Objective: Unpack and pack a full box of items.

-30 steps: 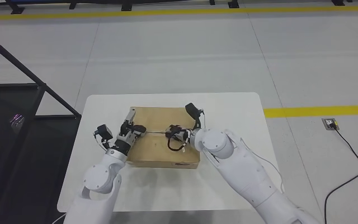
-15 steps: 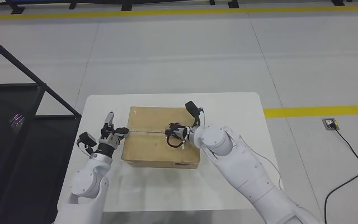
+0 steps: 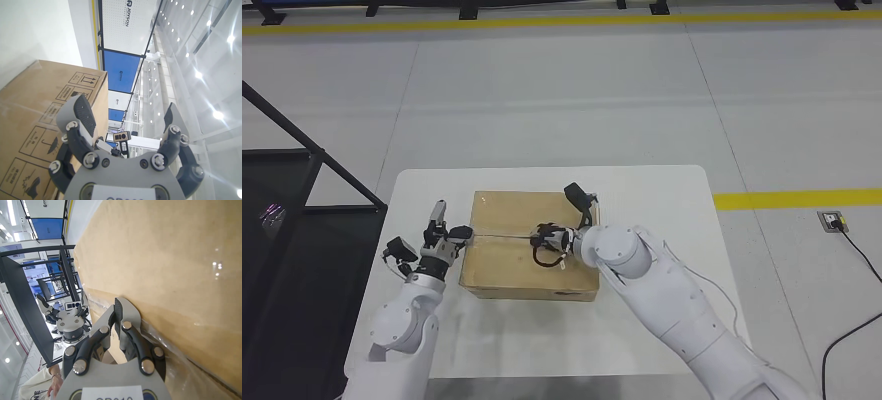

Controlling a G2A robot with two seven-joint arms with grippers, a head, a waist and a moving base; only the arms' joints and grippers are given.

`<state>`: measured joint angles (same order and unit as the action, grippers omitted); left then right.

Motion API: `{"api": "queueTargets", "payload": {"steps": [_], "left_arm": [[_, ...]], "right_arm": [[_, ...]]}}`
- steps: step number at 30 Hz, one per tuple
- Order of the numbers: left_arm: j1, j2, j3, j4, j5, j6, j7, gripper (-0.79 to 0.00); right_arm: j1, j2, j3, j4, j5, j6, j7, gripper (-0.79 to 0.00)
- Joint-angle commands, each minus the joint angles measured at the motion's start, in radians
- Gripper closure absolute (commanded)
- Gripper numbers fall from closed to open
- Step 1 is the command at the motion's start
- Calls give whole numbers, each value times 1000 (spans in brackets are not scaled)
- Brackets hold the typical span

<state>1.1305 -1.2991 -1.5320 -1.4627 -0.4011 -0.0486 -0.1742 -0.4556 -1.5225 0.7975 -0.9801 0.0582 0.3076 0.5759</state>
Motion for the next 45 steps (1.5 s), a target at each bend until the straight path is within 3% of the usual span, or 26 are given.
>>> {"api": "queueTargets", "payload": {"steps": [1,9,25,41,45], "left_arm": [[3,0,-9,0,-13,-1,8,-785],[6,2,-35,22,-32,3,12,-785],[-7,-4,12,18,-12,2,6,-785],[2,-6,26,6,-6,-1,-4,-785],[2,-6,27,4,-3,-1,-5,-785]], "right_arm": [[8,-6,-6,10,1,-2,1,0],[33,-27,-17,56,6,-15,5,0],[80,-83,-60,154,26,-46,26,0],[122,-170,-101,264,100,-241,-10,0],[144,-194,-121,316,99,-216,13,0]]}}
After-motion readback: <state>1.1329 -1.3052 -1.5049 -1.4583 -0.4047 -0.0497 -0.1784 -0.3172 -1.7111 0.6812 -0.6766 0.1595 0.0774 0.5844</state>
